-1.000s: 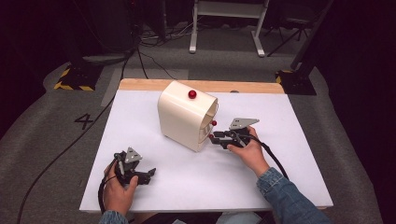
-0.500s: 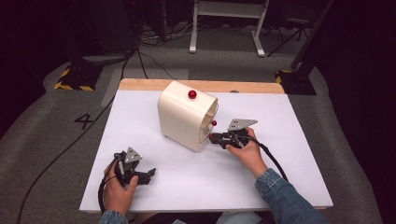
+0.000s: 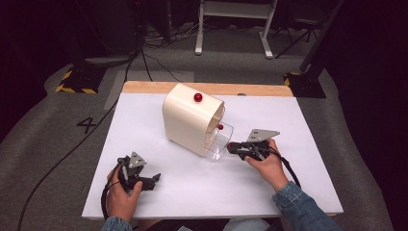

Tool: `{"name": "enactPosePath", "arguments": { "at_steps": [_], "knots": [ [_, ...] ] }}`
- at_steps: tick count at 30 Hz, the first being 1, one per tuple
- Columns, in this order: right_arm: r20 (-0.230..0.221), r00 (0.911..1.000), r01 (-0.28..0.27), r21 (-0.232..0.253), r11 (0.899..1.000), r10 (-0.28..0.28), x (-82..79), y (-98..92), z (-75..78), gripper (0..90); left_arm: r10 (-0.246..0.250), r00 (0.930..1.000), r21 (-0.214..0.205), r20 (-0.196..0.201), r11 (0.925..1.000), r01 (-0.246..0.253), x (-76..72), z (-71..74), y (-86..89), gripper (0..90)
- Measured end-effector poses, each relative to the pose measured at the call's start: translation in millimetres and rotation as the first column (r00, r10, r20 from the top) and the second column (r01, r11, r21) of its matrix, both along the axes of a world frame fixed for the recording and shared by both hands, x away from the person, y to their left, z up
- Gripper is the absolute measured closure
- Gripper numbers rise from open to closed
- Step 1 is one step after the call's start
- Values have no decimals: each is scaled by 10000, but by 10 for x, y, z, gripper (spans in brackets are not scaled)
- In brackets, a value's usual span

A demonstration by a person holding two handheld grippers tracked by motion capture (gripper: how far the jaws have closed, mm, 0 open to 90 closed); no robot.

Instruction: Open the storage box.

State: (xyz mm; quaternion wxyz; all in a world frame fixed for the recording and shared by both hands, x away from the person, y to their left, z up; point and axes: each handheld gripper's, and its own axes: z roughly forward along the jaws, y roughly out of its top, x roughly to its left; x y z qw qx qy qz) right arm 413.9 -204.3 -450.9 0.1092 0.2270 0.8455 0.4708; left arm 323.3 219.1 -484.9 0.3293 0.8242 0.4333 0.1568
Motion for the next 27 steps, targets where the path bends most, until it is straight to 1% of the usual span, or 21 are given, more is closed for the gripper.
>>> {"name": "enactPosePath", "arguments": {
  "at_steps": [2,9,10,15,17,18,19,20,22,24,27],
  "knots": [
    [90,10000,35,-45,10000,-35,-53,-68,15,743,-4,10000,-8,-6,10000,4,1,0,0,106],
    [55,9999,86,-30,10000,-86,-129,-199,43,743,-3,10000,18,-40,10000,3,1,3,0,106],
    [110,9998,136,-32,9999,-136,-159,-235,52,743,-1,10000,13,-39,10000,1,1,3,0,106],
    [142,9997,178,-145,9997,-176,-190,-277,52,743,-13,10000,0,-35,10000,13,1,2,1,106],
    [106,9998,191,-159,9997,-190,-190,-290,38,742,-10,10000,-2,-37,10000,10,1,2,1,106],
    [-27,9998,194,-261,9995,-194,-184,-298,14,742,-5,10000,15,-36,10000,5,1,3,1,106],
    [-27,9998,194,-261,9995,-194,-184,-298,14,742,-11,10000,-2,-37,10000,11,1,2,1,106],
    [-84,9997,206,-360,9991,-209,-177,-300,-7,741,-4,10000,18,-40,10000,5,1,3,0,106],
    [-116,9997,210,-396,9990,-214,-176,-301,-16,741,0,10000,14,-46,10000,0,1,3,0,106],
    [-195,9995,245,-331,9992,-252,-176,-307,-39,741,-4,10000,18,-33,10000,4,2,3,0,106],
    [-269,9993,244,-447,9987,-256,-177,-311,-76,740,12,10000,-11,-65,10000,-12,8,4,-2,105]
  ]
}}
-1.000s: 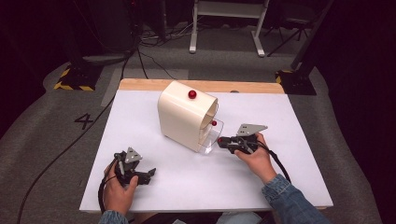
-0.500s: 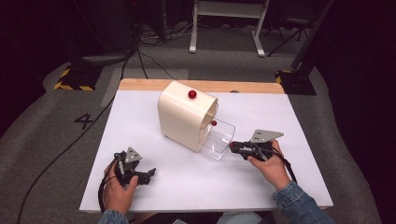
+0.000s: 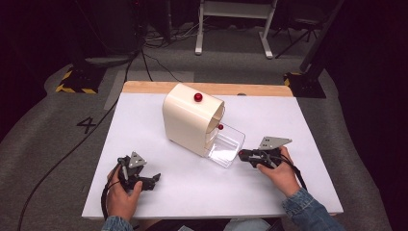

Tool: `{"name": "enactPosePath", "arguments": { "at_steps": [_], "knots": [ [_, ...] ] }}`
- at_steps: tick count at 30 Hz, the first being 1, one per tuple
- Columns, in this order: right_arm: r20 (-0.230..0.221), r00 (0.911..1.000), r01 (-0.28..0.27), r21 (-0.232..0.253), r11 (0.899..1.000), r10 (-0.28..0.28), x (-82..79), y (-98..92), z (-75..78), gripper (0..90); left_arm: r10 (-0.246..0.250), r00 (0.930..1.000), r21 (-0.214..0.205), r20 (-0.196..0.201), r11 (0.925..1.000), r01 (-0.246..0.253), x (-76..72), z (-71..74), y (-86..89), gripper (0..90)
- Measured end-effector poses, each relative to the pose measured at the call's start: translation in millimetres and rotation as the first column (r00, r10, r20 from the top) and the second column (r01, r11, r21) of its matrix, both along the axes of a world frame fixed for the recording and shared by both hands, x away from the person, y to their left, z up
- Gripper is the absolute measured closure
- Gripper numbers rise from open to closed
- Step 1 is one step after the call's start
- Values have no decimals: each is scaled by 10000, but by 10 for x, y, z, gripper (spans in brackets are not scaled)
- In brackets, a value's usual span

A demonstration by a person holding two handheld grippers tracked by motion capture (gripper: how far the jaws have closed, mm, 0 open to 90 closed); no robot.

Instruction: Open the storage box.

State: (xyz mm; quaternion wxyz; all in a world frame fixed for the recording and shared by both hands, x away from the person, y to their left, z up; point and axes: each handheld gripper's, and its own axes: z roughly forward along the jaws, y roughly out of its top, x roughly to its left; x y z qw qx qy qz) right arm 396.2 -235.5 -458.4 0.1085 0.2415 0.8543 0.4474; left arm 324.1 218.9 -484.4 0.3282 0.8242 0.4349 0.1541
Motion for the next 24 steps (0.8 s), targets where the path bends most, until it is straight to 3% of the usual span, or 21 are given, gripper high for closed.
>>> {"name": "enactPosePath", "arguments": {
  "at_steps": [5,10,19,24],
  "knots": [
    [-66,9998,174,-373,9992,-177,-27,-31,-88,733,-17,10000,35,-43,10000,17,1,3,-4,98],
    [72,9990,454,-231,9987,-452,-110,-95,-71,702,-9,10000,72,22,10000,9,-6,0,-11,98],
    [172,9972,722,275,9970,-727,-222,-257,56,674,-17,10000,70,8,10000,17,-6,1,-10,98],
    [331,9957,844,737,9937,-871,-238,-339,235,670,-21,10000,78,6,10000,21,-2,3,-9,97]
  ]
}}
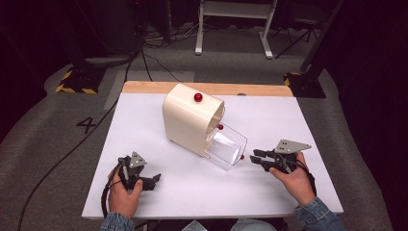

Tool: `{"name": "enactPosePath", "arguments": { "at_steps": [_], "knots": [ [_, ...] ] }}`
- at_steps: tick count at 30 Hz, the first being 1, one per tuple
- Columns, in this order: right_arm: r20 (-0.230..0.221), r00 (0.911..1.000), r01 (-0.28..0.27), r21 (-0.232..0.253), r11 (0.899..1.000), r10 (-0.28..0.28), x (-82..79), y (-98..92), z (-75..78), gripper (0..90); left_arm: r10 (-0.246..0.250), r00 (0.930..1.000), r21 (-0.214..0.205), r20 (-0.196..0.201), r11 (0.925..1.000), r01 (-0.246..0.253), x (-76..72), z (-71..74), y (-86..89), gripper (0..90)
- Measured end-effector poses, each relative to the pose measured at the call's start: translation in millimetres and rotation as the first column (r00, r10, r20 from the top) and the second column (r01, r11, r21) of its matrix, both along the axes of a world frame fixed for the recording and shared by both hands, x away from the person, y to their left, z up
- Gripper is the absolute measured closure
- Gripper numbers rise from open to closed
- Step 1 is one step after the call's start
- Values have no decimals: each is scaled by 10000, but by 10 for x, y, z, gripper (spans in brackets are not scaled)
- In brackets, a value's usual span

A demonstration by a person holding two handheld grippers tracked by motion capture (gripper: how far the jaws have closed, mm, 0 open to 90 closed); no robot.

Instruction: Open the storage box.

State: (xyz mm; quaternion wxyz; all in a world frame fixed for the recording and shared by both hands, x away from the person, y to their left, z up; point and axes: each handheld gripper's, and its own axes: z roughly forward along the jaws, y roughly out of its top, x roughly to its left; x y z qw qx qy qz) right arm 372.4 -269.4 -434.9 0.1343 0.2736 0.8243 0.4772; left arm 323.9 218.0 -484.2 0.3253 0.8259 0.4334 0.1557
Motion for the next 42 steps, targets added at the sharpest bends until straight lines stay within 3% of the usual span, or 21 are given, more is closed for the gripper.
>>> {"name": "enactPosePath", "arguments": {
  "at_steps": [9,17,28,42],
  "knots": [
    [461,9989,-42,200,9998,33,51,-15,381,660,16,10000,9,-73,10000,-16,6,4,-3,96],
    [592,9981,-174,242,9996,159,166,134,582,633,14,10000,11,-61,10000,-14,2,3,-5,94],
    [511,9966,-653,251,9976,639,391,474,592,588,8,10000,-13,67,10000,-8,-6,-7,-4,95],
    [481,9875,-1513,194,9883,1502,602,897,493,618,23,9999,-20,109,10000,-23,-15,-11,1,97]
  ]
}}
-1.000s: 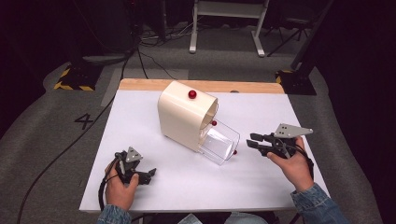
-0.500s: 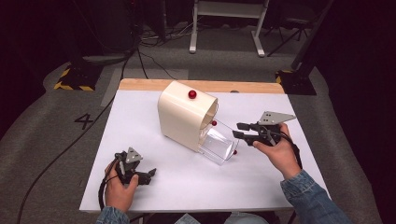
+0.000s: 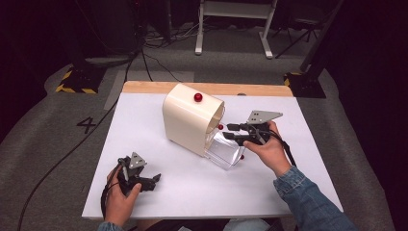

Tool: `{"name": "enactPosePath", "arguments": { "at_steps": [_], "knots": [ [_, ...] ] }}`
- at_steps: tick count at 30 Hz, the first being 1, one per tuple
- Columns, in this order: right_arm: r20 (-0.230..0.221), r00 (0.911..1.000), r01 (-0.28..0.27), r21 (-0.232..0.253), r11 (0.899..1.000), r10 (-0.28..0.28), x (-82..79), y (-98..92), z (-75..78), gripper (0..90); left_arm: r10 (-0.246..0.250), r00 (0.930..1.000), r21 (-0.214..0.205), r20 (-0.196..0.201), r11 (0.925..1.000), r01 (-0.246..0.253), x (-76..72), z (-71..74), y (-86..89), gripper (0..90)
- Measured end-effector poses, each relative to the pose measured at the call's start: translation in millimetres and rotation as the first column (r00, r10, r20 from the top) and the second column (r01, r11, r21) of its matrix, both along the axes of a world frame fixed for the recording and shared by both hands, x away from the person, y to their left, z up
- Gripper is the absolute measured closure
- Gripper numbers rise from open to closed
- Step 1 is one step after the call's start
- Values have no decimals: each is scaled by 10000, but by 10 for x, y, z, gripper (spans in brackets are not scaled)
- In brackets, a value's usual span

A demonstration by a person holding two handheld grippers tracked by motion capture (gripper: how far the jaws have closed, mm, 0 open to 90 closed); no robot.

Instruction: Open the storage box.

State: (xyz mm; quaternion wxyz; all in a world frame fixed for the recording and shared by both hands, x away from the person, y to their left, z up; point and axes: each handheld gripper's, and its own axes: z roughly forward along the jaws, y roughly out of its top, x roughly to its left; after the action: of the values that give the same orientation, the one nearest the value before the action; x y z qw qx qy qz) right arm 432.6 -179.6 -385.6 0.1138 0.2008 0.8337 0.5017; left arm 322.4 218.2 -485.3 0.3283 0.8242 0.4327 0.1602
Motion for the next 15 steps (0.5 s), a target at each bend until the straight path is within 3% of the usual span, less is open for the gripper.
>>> {"name": "enactPosePath", "arguments": {
  "at_steps": [10,15],
  "knots": [
    [501,9987,-99,51,9999,97,54,119,18,735,36,10000,19,48,10000,-36,-5,0,-6,98],
    [568,9983,-106,-70,9999,110,53,123,28,739,32,10000,14,34,10000,-32,-3,0,-5,98]
  ]
}}
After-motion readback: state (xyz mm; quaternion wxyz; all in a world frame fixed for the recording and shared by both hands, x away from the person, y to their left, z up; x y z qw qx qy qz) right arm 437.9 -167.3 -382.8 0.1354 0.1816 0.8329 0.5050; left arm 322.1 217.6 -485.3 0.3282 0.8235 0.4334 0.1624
